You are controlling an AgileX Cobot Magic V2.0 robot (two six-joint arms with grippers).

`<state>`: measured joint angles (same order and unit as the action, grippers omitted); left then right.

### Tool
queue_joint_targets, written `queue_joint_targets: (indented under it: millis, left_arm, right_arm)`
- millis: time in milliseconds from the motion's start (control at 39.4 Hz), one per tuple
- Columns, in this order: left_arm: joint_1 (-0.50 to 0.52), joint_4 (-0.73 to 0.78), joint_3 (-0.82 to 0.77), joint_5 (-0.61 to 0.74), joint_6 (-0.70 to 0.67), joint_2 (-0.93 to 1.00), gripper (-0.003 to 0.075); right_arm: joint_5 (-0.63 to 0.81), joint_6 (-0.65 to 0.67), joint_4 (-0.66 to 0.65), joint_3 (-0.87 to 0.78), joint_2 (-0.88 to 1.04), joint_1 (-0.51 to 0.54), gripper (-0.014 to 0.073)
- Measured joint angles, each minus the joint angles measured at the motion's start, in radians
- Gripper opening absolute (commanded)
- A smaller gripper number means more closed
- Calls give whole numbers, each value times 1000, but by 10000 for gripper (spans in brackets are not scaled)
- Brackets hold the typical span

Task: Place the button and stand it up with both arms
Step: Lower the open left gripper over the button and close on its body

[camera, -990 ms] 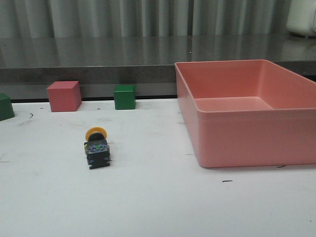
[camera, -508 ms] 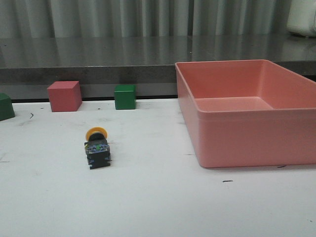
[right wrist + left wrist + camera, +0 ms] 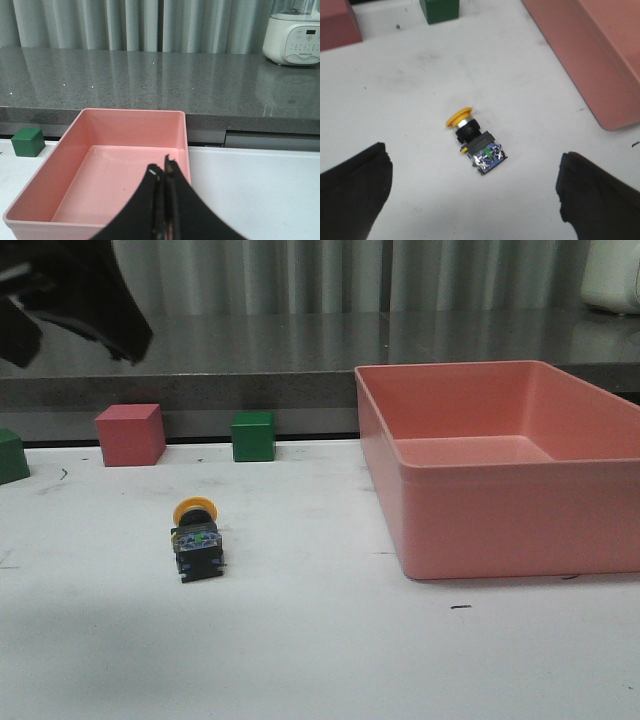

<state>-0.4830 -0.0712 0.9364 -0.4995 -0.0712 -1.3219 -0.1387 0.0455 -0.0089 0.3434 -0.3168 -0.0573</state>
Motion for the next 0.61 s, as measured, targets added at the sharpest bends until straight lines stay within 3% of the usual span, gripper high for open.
queue_joint_targets:
  millis: [305, 609]
  left_arm:
    - [0, -52, 337, -334, -113, -378, 640]
    - [0, 5, 620, -544, -211, -689, 640]
  right_arm:
    - [0, 0, 0, 0, 0, 0, -62]
    - [0, 0, 0, 0, 0, 0, -62]
